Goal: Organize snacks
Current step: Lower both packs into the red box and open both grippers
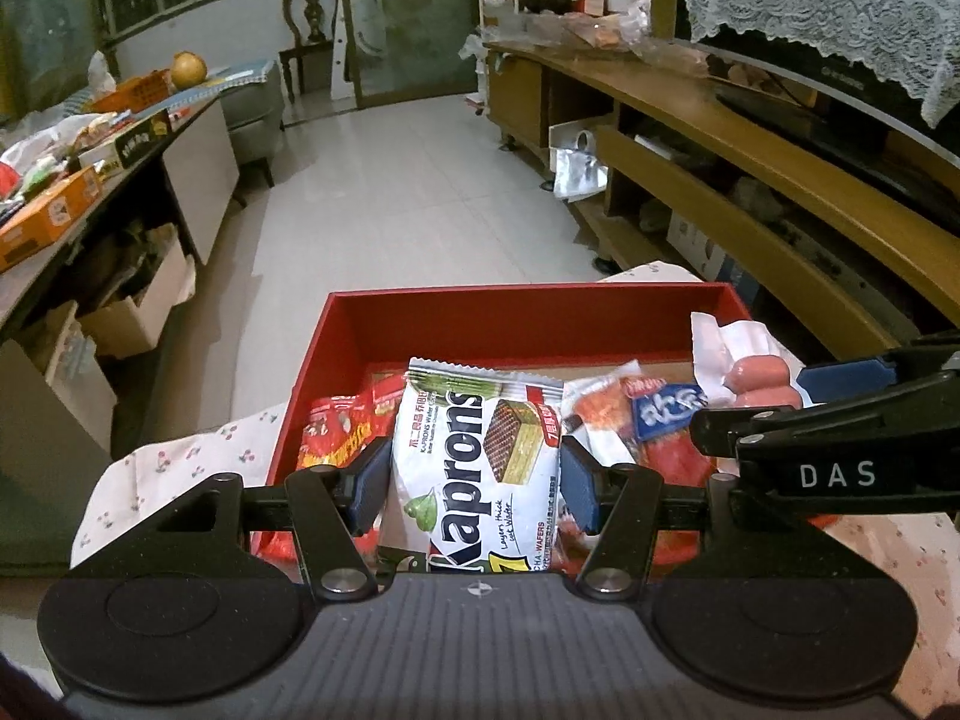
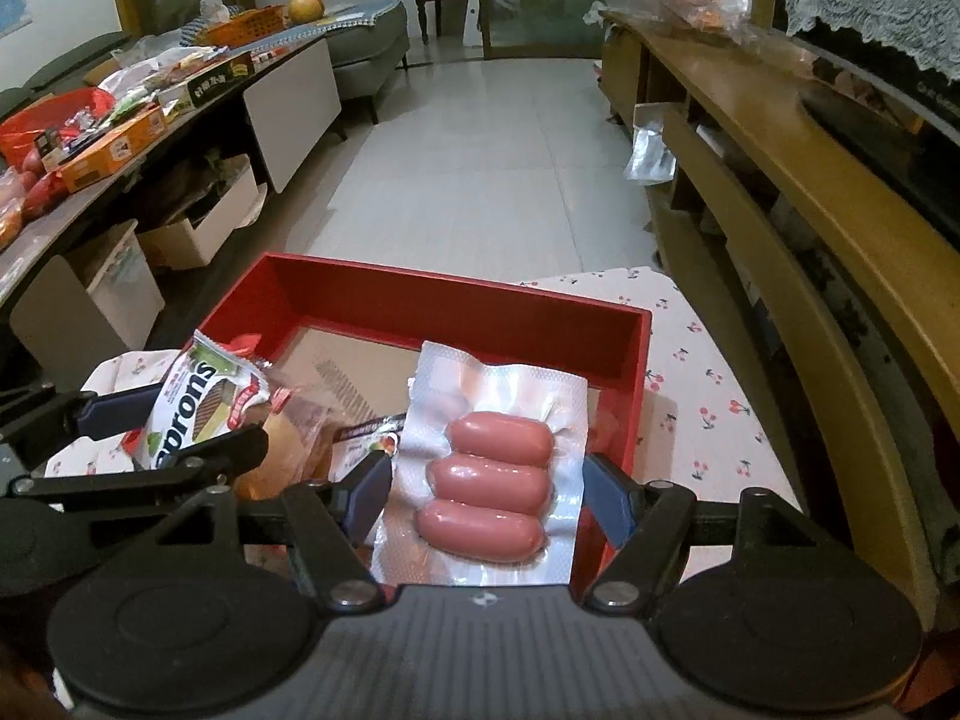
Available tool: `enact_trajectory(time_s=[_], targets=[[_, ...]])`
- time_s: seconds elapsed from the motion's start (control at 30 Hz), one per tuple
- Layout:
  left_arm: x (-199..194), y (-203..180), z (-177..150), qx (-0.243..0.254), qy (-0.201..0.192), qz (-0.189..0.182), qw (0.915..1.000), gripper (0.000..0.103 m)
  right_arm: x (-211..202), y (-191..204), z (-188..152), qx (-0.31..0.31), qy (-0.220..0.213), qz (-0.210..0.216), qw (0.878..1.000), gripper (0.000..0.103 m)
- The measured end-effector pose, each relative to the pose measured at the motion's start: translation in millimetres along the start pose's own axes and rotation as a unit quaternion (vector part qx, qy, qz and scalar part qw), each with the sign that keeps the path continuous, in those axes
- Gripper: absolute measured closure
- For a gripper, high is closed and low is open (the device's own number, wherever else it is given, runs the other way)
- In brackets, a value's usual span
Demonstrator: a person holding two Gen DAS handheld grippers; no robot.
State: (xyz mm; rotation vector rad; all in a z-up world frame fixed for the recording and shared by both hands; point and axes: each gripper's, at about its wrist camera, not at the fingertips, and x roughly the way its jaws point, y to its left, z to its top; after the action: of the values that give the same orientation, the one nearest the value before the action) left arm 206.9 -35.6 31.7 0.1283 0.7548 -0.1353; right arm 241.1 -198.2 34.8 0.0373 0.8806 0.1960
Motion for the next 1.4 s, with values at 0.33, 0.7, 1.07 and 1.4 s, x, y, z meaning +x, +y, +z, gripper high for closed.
enact_trajectory(time_s=[0.33,0.7,1.07,1.4], targets=[[36.3,-3.7,1.4,0.012,0.005,0.010,0.9999,0.039,41.8,-14.0,7.6,0.020,0.027,-0.004,0.999,0.016],[42.4,2.1,2.9,-0.007,0.009,-0.011,0.9999,0.039,57.2,-13.2,12.5,0.019,0.027,-0.019,0.999,0.015],[38.4,8.1,7.9,-0.029,0.016,-0.017,0.9993,0.036,54.9,-14.3,16.0,0.033,0.026,-0.006,0.999,0.014],[36.3,9.2,9.4,-0.034,0.016,-0.022,0.9991,0.032,53.8,-14.9,15.7,0.037,0.028,-0.004,0.999,0.014]])
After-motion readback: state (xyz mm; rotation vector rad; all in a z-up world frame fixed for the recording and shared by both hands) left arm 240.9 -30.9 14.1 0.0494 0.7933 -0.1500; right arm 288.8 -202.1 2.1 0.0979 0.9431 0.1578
